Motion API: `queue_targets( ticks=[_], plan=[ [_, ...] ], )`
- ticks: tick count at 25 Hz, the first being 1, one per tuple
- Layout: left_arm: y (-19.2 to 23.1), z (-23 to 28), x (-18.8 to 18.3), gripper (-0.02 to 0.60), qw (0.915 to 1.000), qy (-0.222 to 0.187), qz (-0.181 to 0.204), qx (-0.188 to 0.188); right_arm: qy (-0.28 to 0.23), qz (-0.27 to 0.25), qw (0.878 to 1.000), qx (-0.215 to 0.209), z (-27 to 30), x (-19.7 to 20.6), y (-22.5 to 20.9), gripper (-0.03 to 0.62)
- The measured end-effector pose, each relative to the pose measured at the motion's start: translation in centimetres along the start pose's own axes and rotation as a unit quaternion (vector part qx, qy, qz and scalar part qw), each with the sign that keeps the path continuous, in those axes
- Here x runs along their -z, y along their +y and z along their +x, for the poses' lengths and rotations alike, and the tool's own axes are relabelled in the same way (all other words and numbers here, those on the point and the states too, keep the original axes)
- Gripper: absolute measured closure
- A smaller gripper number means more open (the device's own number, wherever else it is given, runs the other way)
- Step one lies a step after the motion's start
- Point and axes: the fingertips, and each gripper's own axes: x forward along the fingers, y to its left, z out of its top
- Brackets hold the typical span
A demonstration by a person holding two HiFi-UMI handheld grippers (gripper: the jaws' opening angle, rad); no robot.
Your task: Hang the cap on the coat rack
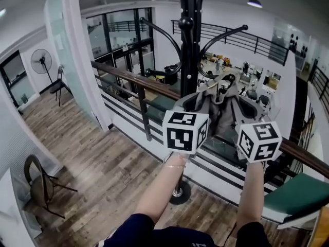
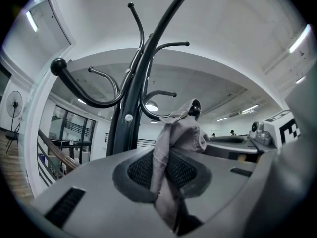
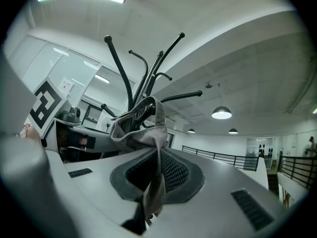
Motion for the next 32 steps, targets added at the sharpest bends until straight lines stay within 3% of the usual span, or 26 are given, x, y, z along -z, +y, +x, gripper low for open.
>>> queue_targets(
  ticks=[8, 18, 24, 32],
  plan=[
    [1.3, 0.4, -0.2, 0.523, 0.9998, -0.002, -0.007, -0.017, -0.008, -0.006, 1.000, -0.023, 2.5, -0.6, 0.4, 0.566],
    [-1.2, 1.4, -0.9, 0.522, 0.9999, -0.012, -0.009, -0.003, -0.005, 0.039, 0.999, -0.028, 3.1, 0.4, -2.4, 0.566],
    [1.4, 0.7, 1.2, 0.523, 0.9984, -0.003, -0.044, -0.035, 0.018, -0.004, 0.998, -0.063, 4.3, 1.4, 0.3, 0.566],
    [3.0, 0.5, 4.0, 0.523, 0.9976, 0.026, -0.044, -0.047, 0.035, -0.024, 0.995, -0.093, 6.2, 2.7, 2.9, 0.566]
  ],
)
